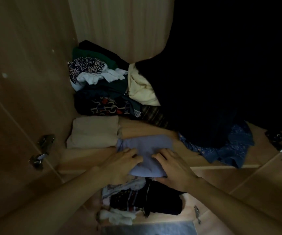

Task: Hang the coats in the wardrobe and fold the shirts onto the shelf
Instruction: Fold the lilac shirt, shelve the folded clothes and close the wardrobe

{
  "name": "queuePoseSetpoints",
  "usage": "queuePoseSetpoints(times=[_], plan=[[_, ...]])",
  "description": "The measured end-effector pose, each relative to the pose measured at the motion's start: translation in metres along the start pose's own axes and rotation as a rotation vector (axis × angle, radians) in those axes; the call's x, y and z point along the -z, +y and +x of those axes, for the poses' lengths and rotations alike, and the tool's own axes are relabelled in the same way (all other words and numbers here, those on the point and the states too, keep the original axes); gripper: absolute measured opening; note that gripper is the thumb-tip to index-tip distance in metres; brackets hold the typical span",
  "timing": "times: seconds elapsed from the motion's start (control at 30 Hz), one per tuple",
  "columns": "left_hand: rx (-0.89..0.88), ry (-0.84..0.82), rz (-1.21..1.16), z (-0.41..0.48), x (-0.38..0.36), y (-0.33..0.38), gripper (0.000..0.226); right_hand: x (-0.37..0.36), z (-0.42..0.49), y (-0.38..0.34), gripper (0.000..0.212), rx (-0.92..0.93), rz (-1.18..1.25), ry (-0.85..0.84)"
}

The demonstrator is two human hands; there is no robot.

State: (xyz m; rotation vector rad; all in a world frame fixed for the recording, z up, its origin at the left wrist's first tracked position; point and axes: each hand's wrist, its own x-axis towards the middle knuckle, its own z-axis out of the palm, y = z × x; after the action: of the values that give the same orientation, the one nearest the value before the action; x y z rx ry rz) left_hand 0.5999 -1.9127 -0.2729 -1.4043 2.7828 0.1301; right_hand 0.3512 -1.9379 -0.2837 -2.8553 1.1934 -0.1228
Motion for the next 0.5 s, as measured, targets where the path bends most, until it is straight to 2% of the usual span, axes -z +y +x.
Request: queuePoseSetpoints(times=[0.07,0.1,0.23,0.43,0.5], plan=[[0.027,-0.002,0.035,-0.001,-0.005,0.005,0.065,-0.011,-0.006,0.001,0.087,0.000,-0.015,-0.046],[0.051,0.011,0.056,0.000,-0.010,0.008,0.071,-0.015,-0.007,0.000,0.091,0.004,-0.018,-0.054],[0.168,-0.056,0.116,0.003,-0.033,0.009,0.088,-0.032,-0.004,0.001,0.086,0.006,0.019,0.002],[0.100,0.091,0.154,0.021,-0.031,-0.003,0.084,-0.041,0.009,0.011,0.085,-0.009,0.090,0.009],[0.110,0.073,0.150,0.029,-0.026,-0.008,0.085,-0.042,0.015,0.019,0.088,0.000,0.081,-0.017]])
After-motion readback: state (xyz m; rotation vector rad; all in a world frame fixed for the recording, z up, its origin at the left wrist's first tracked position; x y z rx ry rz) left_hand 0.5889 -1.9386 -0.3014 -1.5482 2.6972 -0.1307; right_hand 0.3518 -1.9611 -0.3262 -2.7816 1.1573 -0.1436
